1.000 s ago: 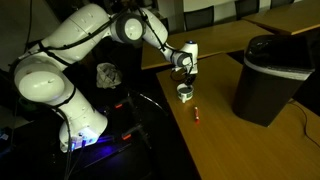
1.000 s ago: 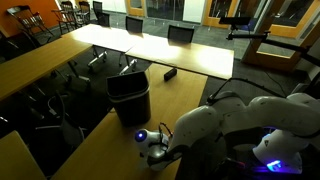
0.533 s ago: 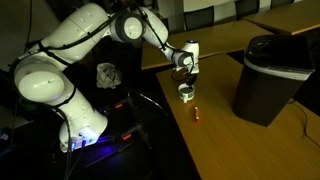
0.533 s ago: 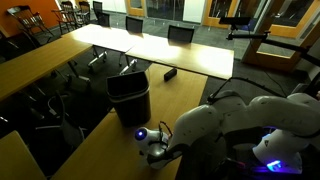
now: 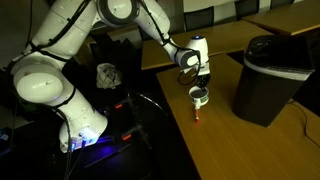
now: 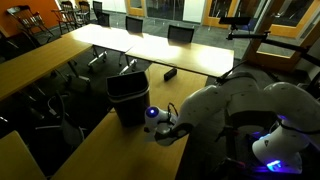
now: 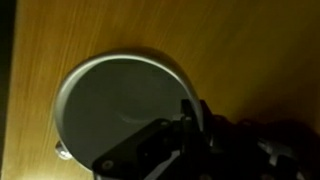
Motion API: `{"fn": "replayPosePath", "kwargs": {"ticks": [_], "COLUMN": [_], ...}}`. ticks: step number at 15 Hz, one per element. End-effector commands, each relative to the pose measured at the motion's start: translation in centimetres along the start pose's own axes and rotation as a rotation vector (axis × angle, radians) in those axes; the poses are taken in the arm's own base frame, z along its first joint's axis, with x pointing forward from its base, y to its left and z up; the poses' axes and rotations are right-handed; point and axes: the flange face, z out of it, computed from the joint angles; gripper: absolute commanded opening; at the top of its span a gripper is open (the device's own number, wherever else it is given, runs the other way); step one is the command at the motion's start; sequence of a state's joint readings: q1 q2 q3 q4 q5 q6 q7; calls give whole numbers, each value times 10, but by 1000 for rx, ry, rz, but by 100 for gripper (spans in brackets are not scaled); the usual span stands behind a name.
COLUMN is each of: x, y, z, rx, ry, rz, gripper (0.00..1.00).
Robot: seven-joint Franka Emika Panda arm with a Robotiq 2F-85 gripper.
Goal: Move the mug to the right
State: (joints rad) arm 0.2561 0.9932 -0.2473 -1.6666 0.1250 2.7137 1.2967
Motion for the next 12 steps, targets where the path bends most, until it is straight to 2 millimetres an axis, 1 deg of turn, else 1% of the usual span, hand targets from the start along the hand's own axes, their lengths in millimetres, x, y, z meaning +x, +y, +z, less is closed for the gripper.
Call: {"fn": "replayPosePath", "kwargs": {"ticks": [1,4,7,10,12], "x": [40,87,123,145,155], "y": [49,95,135,157,163], "z": [-21,-21,-18,-9,0], "rx": [18,27,31,14,14], "ry": [10,23,13,-49,-74], "rz": [17,60,118,171,201], "gripper": [3,3,3,3,3]}}
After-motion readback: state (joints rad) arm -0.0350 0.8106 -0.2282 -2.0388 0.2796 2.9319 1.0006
